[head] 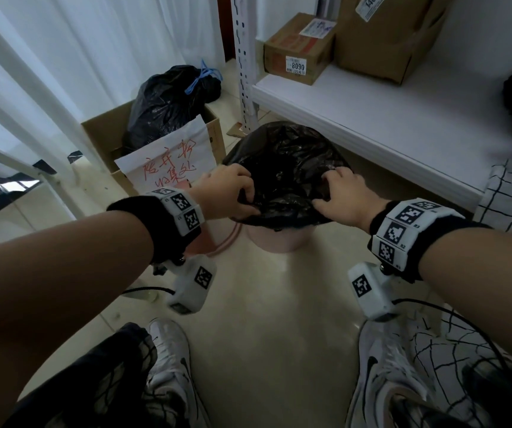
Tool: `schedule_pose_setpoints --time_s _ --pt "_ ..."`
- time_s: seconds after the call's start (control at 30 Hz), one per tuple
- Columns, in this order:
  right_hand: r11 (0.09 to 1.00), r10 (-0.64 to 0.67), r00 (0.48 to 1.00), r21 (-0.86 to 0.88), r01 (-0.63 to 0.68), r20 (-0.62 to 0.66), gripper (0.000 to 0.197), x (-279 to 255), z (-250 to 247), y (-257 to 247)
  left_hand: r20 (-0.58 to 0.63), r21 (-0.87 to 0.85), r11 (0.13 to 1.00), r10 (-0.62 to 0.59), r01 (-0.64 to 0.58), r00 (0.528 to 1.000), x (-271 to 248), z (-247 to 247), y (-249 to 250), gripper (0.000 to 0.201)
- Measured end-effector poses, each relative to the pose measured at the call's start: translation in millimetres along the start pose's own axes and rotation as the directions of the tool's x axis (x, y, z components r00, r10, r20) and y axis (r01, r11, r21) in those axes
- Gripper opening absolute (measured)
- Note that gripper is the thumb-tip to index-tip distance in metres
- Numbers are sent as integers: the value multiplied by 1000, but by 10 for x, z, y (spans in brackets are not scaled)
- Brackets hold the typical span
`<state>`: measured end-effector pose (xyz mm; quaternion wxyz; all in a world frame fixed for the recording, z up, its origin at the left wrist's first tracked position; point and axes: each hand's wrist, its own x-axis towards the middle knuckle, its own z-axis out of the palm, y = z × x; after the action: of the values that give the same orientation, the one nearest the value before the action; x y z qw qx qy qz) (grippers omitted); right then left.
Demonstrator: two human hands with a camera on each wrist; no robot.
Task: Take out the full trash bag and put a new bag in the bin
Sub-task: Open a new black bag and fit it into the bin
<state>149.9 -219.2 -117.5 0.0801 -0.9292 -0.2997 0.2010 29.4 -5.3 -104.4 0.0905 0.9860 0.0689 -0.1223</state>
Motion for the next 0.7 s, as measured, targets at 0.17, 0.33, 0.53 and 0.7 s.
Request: schedule_pose_setpoints --time_s 0.17,0.33,0.53,0.7 --pt "956 -39 998 294 23 47 109 -108 -41 -7 -19 -89 991 -103 101 994 -6 178 -27 99" --pt "951 -49 998 303 61 -48 89 -74 -38 74 55 -404 902 -141 152 988 107 91 -78 93" --pt "987 137 944 119 -105 -301 43 180 9 146 -126 -659 717 -401 226 907 241 -37 -110 47" --pt "722 177 960 691 24 -218 41 428 99 304 -246 -554 788 -463 268 852 439 -13 -189 38"
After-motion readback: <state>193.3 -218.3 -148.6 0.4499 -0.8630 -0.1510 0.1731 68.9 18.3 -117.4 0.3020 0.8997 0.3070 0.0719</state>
